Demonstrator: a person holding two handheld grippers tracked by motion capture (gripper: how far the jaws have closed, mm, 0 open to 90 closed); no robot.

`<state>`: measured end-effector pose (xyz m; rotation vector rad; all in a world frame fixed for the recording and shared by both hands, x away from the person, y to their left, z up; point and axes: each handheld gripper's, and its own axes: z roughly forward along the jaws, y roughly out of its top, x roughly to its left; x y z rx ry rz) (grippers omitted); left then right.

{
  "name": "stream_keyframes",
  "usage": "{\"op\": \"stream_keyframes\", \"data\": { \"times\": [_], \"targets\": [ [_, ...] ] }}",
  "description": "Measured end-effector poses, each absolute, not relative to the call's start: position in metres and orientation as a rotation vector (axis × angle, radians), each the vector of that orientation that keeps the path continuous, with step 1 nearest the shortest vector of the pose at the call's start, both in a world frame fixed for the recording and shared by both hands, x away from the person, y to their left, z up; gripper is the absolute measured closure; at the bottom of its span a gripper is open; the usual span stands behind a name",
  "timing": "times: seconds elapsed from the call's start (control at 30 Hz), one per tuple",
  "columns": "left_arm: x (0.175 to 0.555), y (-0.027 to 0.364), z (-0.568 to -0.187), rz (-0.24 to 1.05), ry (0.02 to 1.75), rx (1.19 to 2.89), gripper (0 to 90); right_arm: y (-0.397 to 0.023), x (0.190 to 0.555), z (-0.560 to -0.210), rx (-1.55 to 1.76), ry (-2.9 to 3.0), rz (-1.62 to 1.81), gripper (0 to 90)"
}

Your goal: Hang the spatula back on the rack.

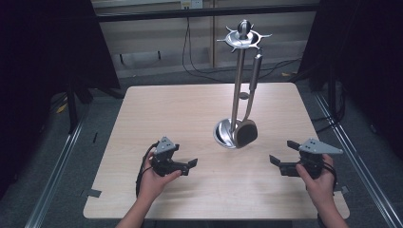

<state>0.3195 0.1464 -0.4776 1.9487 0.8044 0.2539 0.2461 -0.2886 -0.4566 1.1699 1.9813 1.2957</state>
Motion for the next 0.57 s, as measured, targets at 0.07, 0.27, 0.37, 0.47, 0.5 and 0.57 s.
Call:
{"op": "stream_keyframes", "data": {
  "times": [0.07, 0.27, 0.37, 0.47, 0.5, 0.57],
  "targets": [
    [0.3195, 0.1465, -0.4774, 0.257, 0.8, 1.948, 4.2, -0.2897, 0.2454, -0.4575, 1.181, 1.982, 1.284, 9.9],
    [0.3194, 0.1466, -0.478, 0.255, 0.791, 1.96, 4.0, -0.2931, 0.2454, -0.4626, 1.187, 2.004, 1.249, 9.9],
    [0.3193, 0.1464, -0.4782, 0.252, 0.79, 1.958, 3.9, -0.2933, 0.2458, -0.4633, 1.187, 2.009, 1.247, 10.0],
    [0.3191, 0.1463, -0.4786, 0.253, 0.798, 1.955, 3.9, -0.2924, 0.246, -0.4634, 1.189, 2.012, 1.244, 9.9],
    [0.3191, 0.1458, -0.4792, 0.251, 0.804, 1.948, 3.8, -0.2923, 0.2462, -0.4634, 1.185, 2.016, 1.244, 9.9],
    [0.3199, 0.146, -0.4799, 0.246, 0.799, 1.951, 3.8, -0.2917, 0.2464, -0.4638, 1.189, 2.02, 1.243, 9.9]
  ]
}}
